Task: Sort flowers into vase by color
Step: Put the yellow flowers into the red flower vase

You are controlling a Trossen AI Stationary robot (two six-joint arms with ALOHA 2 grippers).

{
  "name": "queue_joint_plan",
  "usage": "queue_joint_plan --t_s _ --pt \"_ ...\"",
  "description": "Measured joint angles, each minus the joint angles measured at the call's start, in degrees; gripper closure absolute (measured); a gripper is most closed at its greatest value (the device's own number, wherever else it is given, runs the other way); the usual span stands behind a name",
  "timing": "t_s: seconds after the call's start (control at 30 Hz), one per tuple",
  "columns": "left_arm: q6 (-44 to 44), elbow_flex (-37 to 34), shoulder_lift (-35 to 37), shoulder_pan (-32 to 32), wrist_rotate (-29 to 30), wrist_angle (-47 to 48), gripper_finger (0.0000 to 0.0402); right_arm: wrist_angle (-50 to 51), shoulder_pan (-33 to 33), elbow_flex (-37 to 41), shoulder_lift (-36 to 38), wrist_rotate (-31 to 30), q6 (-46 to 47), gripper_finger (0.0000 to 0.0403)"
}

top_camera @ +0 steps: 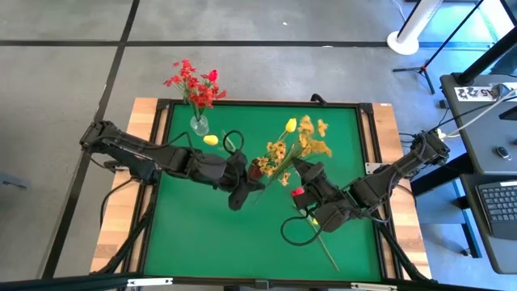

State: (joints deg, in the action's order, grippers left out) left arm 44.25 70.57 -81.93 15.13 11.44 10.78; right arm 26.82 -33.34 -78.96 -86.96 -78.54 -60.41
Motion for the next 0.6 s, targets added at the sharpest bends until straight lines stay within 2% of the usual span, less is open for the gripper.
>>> queue_joint_plan --t_s 0.07,0.23,0.6 --pt "0.0 0.0 0.0 0.3 0.0 -0.8 0.0401 0.0 0.0 0.0 0.0 0.0 -0.1 0.0393" --pt "0.0 0.0 0.0 0.0 -0.6 -2.8 0.0393 0.0 0.0 0.0 0.0 1.1 -1.4 0.0392" --pt "0.2 0.0 0.2 -2.6 -4.2 -2.7 0.03 0.3 0.0 0.0 0.0 1.1 -1.6 0.0398"
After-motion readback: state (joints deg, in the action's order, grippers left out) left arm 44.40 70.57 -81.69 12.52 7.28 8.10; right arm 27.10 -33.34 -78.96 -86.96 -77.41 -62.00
